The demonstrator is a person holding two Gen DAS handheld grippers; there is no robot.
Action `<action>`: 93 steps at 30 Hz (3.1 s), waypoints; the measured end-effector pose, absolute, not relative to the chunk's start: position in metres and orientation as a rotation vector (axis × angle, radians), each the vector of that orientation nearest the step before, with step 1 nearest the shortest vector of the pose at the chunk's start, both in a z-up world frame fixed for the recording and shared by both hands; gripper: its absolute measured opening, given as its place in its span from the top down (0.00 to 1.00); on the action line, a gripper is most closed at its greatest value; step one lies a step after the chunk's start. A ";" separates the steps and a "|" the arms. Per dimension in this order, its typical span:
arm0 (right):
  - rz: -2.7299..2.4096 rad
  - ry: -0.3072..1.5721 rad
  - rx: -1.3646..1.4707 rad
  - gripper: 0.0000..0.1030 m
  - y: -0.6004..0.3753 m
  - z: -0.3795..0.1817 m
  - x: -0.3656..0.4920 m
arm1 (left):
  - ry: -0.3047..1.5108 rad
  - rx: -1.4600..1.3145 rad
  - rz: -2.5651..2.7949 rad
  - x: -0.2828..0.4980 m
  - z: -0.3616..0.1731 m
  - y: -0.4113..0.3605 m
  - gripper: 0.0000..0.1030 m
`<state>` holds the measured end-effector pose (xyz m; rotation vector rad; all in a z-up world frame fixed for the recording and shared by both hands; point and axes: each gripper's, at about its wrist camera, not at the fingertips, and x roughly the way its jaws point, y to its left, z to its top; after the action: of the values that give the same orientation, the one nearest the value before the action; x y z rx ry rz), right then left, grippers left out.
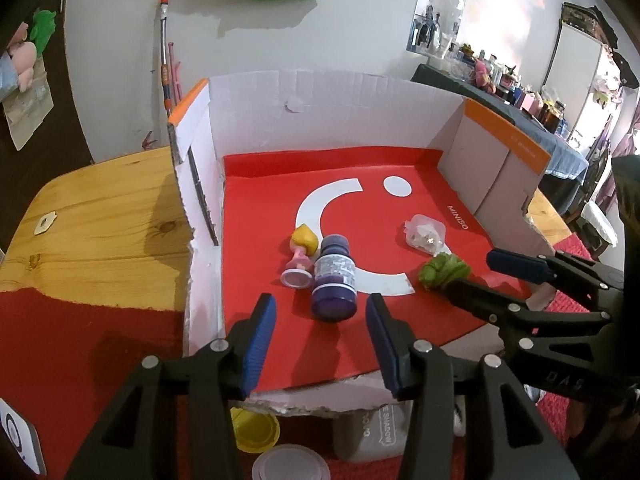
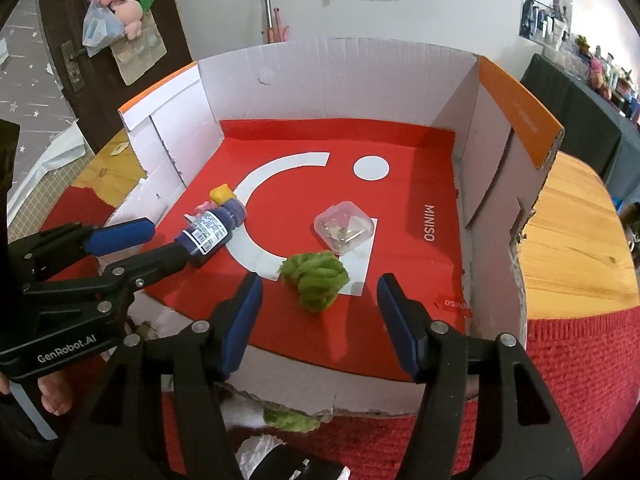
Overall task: Organize objects
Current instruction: 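Open both grippers and withdraw them from the box, then move both grippers back toward the items lying beside the box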
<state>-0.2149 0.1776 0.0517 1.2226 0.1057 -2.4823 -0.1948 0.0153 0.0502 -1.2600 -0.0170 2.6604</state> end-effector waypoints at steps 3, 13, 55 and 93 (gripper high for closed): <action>-2.484 0.104 1.219 0.43 0.178 0.052 -0.213 | -0.012 -1.258 2.664 -0.193 0.050 0.015 0.48; -2.499 0.100 1.176 0.36 0.180 0.064 -0.198 | -0.007 -1.235 2.680 -0.187 0.053 0.014 0.36; -2.595 0.099 1.084 0.05 0.190 0.090 -0.129 | -0.001 -1.127 2.780 -0.130 0.075 -0.003 0.04; -2.563 0.128 1.132 0.04 0.183 0.054 -0.066 | 0.011 -1.190 2.766 -0.071 0.036 -0.005 0.02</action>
<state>-0.0663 0.1831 0.0539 1.1317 0.1284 -2.5626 -0.0706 -0.0052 0.0362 -1.1897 0.0114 2.7661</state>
